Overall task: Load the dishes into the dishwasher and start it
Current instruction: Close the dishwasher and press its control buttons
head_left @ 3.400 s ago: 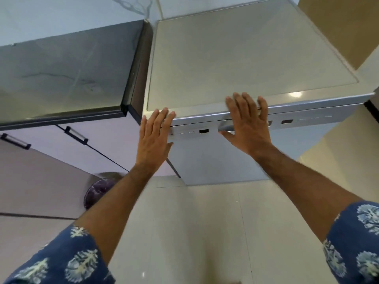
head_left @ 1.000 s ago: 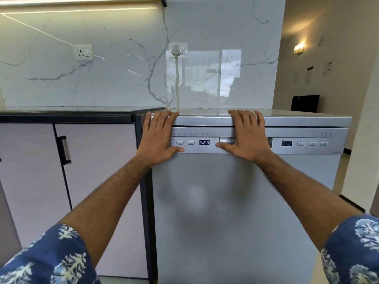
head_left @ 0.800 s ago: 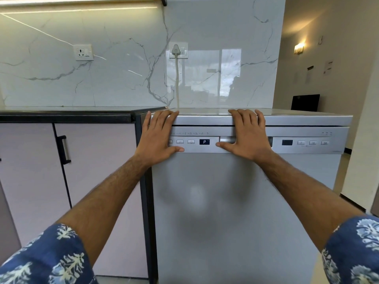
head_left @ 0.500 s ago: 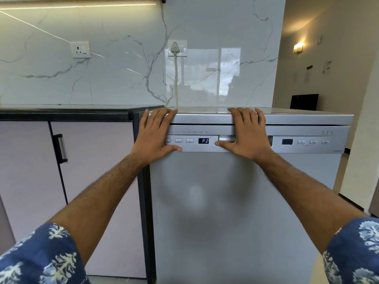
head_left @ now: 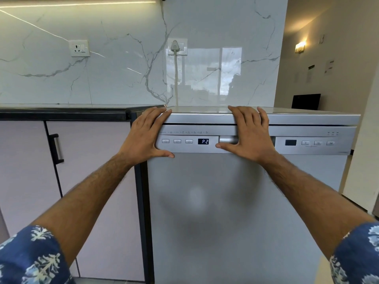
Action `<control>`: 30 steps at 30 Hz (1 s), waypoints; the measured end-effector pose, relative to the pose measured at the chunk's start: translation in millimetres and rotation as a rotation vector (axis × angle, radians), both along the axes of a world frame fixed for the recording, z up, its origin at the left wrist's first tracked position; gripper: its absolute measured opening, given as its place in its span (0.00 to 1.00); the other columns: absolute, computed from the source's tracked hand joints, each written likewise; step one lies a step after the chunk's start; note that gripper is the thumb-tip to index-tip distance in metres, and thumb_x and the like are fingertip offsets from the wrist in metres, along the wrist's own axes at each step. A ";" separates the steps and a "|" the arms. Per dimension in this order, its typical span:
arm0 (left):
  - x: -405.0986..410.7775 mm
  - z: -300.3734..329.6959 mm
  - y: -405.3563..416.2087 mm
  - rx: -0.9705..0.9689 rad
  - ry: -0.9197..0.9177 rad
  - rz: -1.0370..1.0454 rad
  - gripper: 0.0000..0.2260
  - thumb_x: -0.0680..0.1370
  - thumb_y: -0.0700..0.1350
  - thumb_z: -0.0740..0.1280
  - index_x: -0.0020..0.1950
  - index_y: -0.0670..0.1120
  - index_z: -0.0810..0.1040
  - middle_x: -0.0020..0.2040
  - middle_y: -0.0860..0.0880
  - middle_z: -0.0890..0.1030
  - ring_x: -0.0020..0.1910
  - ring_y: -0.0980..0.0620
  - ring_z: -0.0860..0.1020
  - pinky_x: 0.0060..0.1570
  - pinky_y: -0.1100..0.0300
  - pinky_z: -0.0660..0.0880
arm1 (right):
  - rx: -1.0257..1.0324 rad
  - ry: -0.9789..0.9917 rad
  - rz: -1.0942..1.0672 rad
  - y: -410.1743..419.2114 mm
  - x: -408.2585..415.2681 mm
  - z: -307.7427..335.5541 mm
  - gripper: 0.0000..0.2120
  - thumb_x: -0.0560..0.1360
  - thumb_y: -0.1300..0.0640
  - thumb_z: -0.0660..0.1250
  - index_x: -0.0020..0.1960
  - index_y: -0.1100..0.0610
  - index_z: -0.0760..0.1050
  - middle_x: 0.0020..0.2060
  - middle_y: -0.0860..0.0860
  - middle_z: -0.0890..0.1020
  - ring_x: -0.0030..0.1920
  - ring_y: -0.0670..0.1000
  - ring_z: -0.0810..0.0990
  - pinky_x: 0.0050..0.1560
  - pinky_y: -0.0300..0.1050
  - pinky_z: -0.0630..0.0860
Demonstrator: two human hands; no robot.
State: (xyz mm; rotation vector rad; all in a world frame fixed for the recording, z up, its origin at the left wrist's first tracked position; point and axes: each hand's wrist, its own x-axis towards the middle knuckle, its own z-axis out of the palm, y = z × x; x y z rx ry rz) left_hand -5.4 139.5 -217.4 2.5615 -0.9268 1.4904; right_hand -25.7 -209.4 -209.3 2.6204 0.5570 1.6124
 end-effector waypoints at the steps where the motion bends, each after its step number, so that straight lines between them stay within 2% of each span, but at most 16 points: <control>1: -0.3 0.3 -0.7 0.001 0.000 0.001 0.56 0.64 0.76 0.69 0.82 0.47 0.54 0.78 0.45 0.61 0.78 0.45 0.58 0.76 0.44 0.58 | 0.000 -0.003 0.000 -0.2 0.0 -0.2 0.50 0.67 0.22 0.61 0.78 0.52 0.57 0.72 0.51 0.67 0.73 0.54 0.63 0.77 0.60 0.47; 12: -7.5 -2.0 -5.6 -0.014 0.017 0.052 0.57 0.63 0.73 0.72 0.82 0.47 0.52 0.79 0.45 0.59 0.79 0.45 0.56 0.76 0.44 0.58 | -0.010 -0.001 -0.010 0.9 -0.8 -0.2 0.51 0.67 0.22 0.61 0.79 0.53 0.56 0.72 0.52 0.66 0.74 0.55 0.63 0.77 0.61 0.47; 25: -8.2 -7.8 -15.9 -0.068 0.006 0.065 0.56 0.64 0.74 0.70 0.82 0.47 0.53 0.78 0.44 0.60 0.78 0.43 0.56 0.76 0.41 0.59 | -0.014 0.006 -0.033 0.8 0.2 -0.2 0.51 0.67 0.22 0.59 0.79 0.53 0.55 0.72 0.53 0.67 0.73 0.56 0.63 0.77 0.61 0.47; 27: -7.9 -7.6 -15.3 -0.050 0.012 0.086 0.56 0.65 0.74 0.69 0.82 0.46 0.51 0.79 0.44 0.58 0.79 0.43 0.55 0.76 0.39 0.58 | -0.024 0.013 -0.050 1.3 -0.9 -1.5 0.52 0.68 0.22 0.58 0.80 0.53 0.52 0.76 0.53 0.63 0.76 0.56 0.59 0.77 0.62 0.46; 30: -9.0 -12.4 -17.0 0.020 -0.001 0.184 0.54 0.71 0.75 0.64 0.82 0.43 0.46 0.82 0.41 0.50 0.81 0.40 0.47 0.76 0.36 0.54 | -0.044 0.025 -0.100 4.1 -4.0 -9.7 0.54 0.70 0.21 0.54 0.81 0.55 0.43 0.81 0.55 0.48 0.80 0.57 0.44 0.77 0.65 0.42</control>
